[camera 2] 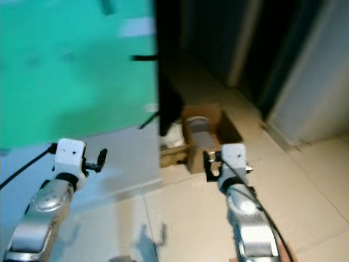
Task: Hang keys on a hook
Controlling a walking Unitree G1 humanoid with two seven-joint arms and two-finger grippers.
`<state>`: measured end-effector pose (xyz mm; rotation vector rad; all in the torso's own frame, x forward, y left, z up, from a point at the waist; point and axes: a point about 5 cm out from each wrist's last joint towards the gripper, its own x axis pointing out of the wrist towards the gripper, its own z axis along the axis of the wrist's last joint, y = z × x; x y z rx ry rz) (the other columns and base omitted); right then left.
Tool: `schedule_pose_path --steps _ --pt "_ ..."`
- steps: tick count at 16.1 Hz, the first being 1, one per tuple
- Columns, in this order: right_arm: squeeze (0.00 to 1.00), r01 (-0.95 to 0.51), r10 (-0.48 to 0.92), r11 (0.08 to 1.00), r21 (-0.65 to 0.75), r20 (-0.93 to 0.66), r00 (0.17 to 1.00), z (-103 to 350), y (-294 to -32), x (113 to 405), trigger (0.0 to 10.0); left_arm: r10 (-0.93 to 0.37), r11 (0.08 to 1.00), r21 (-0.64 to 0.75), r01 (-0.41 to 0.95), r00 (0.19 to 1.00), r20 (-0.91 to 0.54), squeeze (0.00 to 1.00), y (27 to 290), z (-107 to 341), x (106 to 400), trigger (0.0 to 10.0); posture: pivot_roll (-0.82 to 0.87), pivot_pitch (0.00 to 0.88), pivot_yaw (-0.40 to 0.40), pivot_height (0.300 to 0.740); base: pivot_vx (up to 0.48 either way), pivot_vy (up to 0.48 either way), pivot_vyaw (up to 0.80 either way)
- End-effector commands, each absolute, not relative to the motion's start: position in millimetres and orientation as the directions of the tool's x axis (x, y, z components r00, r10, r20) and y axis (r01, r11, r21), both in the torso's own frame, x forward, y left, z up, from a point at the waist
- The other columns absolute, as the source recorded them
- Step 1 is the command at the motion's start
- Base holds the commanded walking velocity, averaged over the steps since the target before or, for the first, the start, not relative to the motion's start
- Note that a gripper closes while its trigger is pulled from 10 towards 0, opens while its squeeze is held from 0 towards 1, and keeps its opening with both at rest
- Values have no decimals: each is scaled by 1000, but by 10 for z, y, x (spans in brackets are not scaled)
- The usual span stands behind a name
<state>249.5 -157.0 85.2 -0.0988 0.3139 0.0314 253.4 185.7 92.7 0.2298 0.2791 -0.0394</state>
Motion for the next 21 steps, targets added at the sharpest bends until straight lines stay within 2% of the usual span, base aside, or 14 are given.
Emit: schedule_pose_path --steps 1,3,5,7,9,12,21 --pt "1000 -13 -21 993 -115 -284 959 890 -1627 2485 10000 -36 970 224 95 966 -255 604 1803 968 2542 10000 -89 0 10 740 0 0 794" --pt "1000 -21 -3 997 -80 -295 956 882 -1634 2479 10000 -38 970 226 87 977 -212 561 1795 1012 2530 10000 -85 0 7 740 0 0 794" --pt "1000 -25 -5 994 -104 -282 959 890 -1633 2472 10000 -38 965 244 96 972 -232 561 1807 978 2491 10000 -87 0 9 740 0 0 794" --pt "1000 -10 -24 990 -138 -238 971 906 -1638 2488 10000 -41 966 244 89 980 -193 549 1820 1036 2481 10000 -77 0 10 740 0 0 797" --pt "1000 9 -48 988 -154 -252 966 880 -1655 2493 10000 -77 947 298 121 985 -156 565 1792 1106 2503 10000 -72 0 18 740 0 0 800" --pt "1000 37 -65 994 -108 -272 960 852 -1649 2489 10000 -118 949 273 158 980 -157 584 1809 1130 2519 10000 -69 0 35 740 0 0 794" --pt "1000 -3 -29 992 -127 -250 968 879 -1582 2531 10000 -97 953 271 134 985 -145 675 1843 1141 2569 10000 -70 0 32 740 306 0 800"
